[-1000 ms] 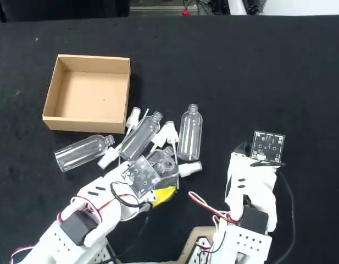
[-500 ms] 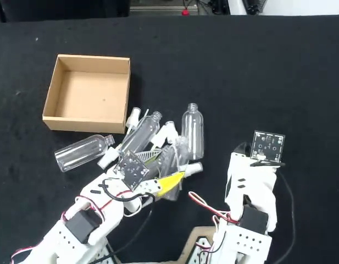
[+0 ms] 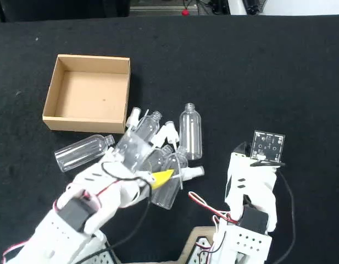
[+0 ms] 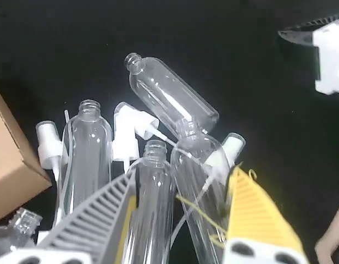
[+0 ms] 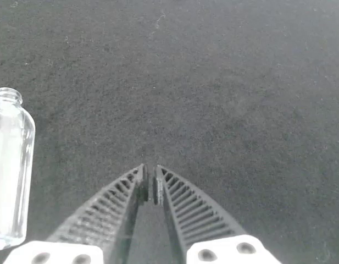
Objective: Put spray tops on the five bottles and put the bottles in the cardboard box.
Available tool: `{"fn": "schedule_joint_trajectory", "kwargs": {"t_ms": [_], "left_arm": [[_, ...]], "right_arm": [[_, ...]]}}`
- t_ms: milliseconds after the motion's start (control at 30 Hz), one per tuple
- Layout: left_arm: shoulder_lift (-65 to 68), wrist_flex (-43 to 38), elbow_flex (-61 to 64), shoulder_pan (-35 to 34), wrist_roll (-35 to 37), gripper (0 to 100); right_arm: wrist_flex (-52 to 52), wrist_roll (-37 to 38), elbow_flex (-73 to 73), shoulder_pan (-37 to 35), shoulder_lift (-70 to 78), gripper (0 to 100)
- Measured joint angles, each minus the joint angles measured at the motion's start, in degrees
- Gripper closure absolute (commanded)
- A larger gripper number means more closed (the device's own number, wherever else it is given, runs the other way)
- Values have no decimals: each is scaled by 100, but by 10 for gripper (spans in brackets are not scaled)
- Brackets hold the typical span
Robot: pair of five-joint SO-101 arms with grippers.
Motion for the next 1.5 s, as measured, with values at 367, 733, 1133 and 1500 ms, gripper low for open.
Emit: {"fn": "schedule_joint_trajectory", "kwargs": {"t_ms": [367, 733, 1133, 1500], "left_arm": [[3420, 0, -1697, 501, 413, 740], [3991, -185, -1881, 554, 782, 704], [5582, -185, -2593, 563, 782, 705], [6119, -193, -2743, 554, 800, 705]], "right_arm": [[0, 0, 0, 0, 0, 969], [0, 0, 0, 0, 0, 969], [0, 0, 0, 0, 0, 969], [0, 0, 0, 0, 0, 969]]}}
